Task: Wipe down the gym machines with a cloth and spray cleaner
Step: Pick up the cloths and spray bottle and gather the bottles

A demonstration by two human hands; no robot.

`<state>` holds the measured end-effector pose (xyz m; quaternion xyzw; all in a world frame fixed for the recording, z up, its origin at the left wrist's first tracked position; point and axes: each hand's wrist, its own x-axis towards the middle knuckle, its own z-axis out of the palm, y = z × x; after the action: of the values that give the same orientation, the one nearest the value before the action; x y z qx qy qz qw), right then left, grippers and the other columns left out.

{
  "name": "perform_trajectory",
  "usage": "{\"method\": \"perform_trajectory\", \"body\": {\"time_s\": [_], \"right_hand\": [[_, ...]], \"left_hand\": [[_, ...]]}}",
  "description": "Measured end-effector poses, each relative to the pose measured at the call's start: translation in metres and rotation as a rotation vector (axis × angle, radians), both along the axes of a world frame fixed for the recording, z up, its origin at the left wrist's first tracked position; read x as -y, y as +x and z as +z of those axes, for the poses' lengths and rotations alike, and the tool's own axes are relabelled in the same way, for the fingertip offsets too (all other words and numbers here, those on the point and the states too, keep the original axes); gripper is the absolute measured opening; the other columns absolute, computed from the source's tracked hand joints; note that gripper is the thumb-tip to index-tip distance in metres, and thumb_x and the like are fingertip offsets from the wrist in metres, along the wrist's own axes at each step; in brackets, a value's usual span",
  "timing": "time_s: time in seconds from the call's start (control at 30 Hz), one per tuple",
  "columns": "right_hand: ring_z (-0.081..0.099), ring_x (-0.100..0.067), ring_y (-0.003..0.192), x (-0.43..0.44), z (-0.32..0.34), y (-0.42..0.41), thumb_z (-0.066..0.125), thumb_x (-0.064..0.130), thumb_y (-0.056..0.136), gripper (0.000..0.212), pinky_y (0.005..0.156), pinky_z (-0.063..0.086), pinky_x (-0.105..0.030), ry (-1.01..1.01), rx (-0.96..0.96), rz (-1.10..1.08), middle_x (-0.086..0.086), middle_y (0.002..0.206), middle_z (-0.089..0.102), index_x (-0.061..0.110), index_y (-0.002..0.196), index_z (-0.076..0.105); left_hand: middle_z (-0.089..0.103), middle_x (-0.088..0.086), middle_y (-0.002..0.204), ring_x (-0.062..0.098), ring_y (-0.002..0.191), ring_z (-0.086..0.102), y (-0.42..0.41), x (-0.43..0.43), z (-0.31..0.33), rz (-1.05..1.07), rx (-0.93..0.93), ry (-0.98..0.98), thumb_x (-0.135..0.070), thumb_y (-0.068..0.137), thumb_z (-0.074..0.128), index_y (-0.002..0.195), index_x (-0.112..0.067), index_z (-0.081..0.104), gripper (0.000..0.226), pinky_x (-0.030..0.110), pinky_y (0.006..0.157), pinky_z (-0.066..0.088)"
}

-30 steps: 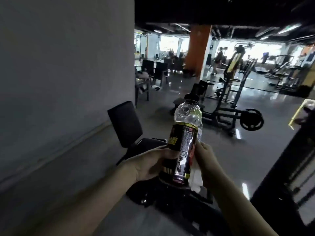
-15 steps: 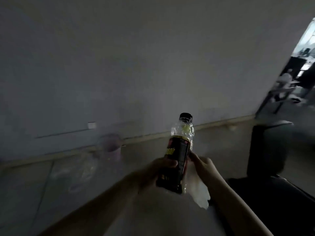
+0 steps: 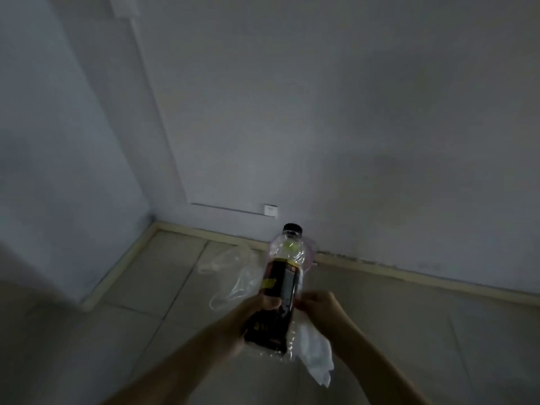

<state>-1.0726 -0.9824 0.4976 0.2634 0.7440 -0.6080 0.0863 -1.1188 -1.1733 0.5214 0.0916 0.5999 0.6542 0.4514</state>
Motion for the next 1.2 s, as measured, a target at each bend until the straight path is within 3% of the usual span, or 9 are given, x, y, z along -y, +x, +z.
{"method": "perform_trajectory", "body": {"time_s": [0.1,0.37,0.5,0.53,0.6,0.83,0.93,1.07,1.2], "right_hand": [[0.058,-0.020,0.066,-0.015,-0.023,-0.069,0.072,0.012,0.089,0.019,0.066,0.049,-0.033,-0.019,0.064,0.176,-0.010,0.070,0.062,-0.001,0.076,0.071],[0.058,-0.010,0.058,-0.009,-0.073,-0.205,0.083,0.014,0.080,0.030,0.062,0.050,-0.026,-0.033,0.156,0.283,0.007,0.058,0.064,0.024,0.056,0.068],[0.061,-0.015,0.063,-0.015,-0.123,-0.273,0.062,0.004,0.090,0.017,0.065,0.056,-0.037,0.019,0.242,0.245,-0.010,0.075,0.071,0.005,0.078,0.074],[0.061,-0.015,0.064,-0.020,-0.136,-0.292,0.058,0.003,0.093,0.017,0.064,0.057,-0.030,0.038,0.265,0.204,-0.016,0.084,0.072,0.001,0.088,0.074],[0.060,-0.013,0.068,-0.034,-0.162,-0.330,0.052,-0.001,0.095,0.023,0.057,0.050,-0.019,0.101,0.298,0.097,-0.015,0.097,0.072,0.006,0.103,0.073],[0.067,-0.038,0.098,-0.101,-0.298,-0.470,0.060,0.007,0.087,0.030,0.082,0.053,-0.039,0.478,0.303,-0.142,-0.015,0.114,0.069,0.017,0.115,0.066],[0.060,-0.039,0.111,-0.112,-0.378,-0.519,0.060,0.007,0.089,0.039,0.089,0.048,-0.041,0.521,0.326,-0.113,-0.017,0.130,0.060,0.013,0.127,0.059],[0.054,-0.041,0.122,-0.121,-0.478,-0.562,0.058,0.012,0.090,0.049,0.098,0.043,-0.041,0.434,0.444,0.026,-0.024,0.138,0.052,0.002,0.137,0.051],[0.051,-0.040,0.126,-0.117,-0.531,-0.586,0.065,0.011,0.091,0.048,0.102,0.042,-0.039,0.480,0.633,0.217,-0.024,0.138,0.053,0.000,0.137,0.054]], "left_hand": [[0.071,0.019,0.108,0.029,0.090,0.072,-0.047,-0.006,-0.021,0.140,0.129,-0.009,-0.035,0.070,0.082,0.141,-0.005,0.051,0.083,0.036,0.072,0.057],[0.062,0.031,0.132,0.038,0.109,0.065,-0.158,0.003,-0.062,0.315,0.268,-0.052,-0.039,0.066,0.088,0.141,-0.007,0.053,0.089,0.044,0.089,0.057],[0.068,0.028,0.122,0.036,0.100,0.071,-0.243,0.016,-0.107,0.325,0.335,-0.111,-0.036,0.059,0.087,0.132,-0.003,0.060,0.085,0.041,0.080,0.059],[0.070,0.027,0.121,0.035,0.100,0.072,-0.267,0.022,-0.122,0.311,0.339,-0.130,-0.038,0.055,0.088,0.131,-0.003,0.061,0.088,0.041,0.081,0.058],[0.070,0.026,0.119,0.036,0.101,0.071,-0.316,0.040,-0.160,0.308,0.341,-0.193,-0.043,0.046,0.094,0.131,-0.004,0.062,0.099,0.042,0.085,0.057],[0.075,0.019,0.112,0.036,0.105,0.071,-0.445,0.082,-0.294,0.359,0.420,-0.337,-0.055,0.044,0.094,0.127,-0.010,0.063,0.100,0.046,0.102,0.048],[0.076,0.019,0.109,0.034,0.099,0.073,-0.487,0.090,-0.359,0.408,0.462,-0.376,-0.058,0.039,0.093,0.125,-0.012,0.062,0.102,0.043,0.097,0.051],[0.074,0.022,0.111,0.034,0.094,0.070,-0.520,0.099,-0.425,0.505,0.590,-0.445,-0.041,0.071,0.080,0.124,-0.007,0.061,0.065,0.037,0.081,0.057],[0.075,0.018,0.106,0.031,0.089,0.073,-0.531,0.118,-0.477,0.554,0.635,-0.480,-0.055,0.040,0.097,0.125,-0.008,0.063,0.104,0.040,0.080,0.057]]}}
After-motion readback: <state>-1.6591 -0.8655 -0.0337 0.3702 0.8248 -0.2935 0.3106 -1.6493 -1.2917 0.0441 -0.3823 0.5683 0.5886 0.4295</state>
